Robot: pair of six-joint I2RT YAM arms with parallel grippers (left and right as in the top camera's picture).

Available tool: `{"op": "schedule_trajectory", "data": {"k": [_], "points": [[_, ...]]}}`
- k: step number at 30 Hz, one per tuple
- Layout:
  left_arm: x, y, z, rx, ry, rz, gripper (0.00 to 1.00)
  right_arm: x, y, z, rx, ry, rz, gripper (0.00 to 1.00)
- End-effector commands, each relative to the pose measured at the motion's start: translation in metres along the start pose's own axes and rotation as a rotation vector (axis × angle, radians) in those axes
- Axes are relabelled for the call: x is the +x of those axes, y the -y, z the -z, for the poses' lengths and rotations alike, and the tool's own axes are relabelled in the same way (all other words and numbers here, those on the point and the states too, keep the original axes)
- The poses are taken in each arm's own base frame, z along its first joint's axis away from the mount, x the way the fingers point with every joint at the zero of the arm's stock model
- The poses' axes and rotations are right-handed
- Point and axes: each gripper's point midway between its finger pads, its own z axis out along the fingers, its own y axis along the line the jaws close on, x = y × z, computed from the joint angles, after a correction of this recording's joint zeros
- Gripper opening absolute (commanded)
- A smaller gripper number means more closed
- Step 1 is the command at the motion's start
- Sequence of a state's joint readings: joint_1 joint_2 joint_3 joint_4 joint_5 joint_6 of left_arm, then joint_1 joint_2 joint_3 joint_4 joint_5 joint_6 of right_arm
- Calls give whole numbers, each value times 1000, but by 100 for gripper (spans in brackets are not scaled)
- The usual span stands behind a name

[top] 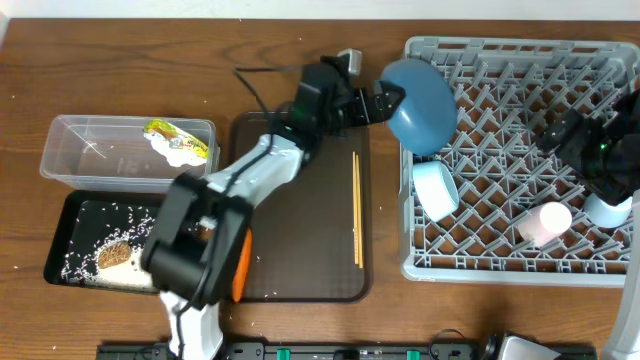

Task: Sort waste into correct bins and load items into the dishwasher rack
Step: 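Carry the blue plate to the rack and stand it upright, then grasp the orange carrot on the brown tray with the left gripper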

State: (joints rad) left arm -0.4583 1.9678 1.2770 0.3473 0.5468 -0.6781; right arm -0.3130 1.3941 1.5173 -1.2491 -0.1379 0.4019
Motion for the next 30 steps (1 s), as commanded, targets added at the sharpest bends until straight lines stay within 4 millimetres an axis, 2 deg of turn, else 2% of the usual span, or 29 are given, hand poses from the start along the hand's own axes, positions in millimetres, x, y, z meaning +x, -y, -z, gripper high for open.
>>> {"op": "schedule_trajectory", "data": {"k": [1,6,10,15,20,21,25,28,30], "points": [[-36,7,33,-51,79,-147,98,-3,3,2,8,9,-1,97],[-46,10,77,-123,60,-172,98,-2,3,2,8,9,-1,97],[-30,2,119,-267,-22,-191,98,-2,3,2,9,7,-1,98],[21,-39,190,-640,-197,-152,98,2,0,1,-5,-9,46,97],[78,-70,260,-946,-424,-79,99,7,-4,1,-6,-26,81,96],[92,-74,272,-994,-474,-40,96,8,-4,1,-6,-29,83,96],[140,-93,295,-1083,-613,79,79,11,-4,1,-3,-40,84,96],[169,-112,302,-1121,-670,121,74,12,-3,1,-2,-42,83,96],[184,-125,302,-1129,-688,127,73,11,-4,1,-3,-40,84,96]]}}
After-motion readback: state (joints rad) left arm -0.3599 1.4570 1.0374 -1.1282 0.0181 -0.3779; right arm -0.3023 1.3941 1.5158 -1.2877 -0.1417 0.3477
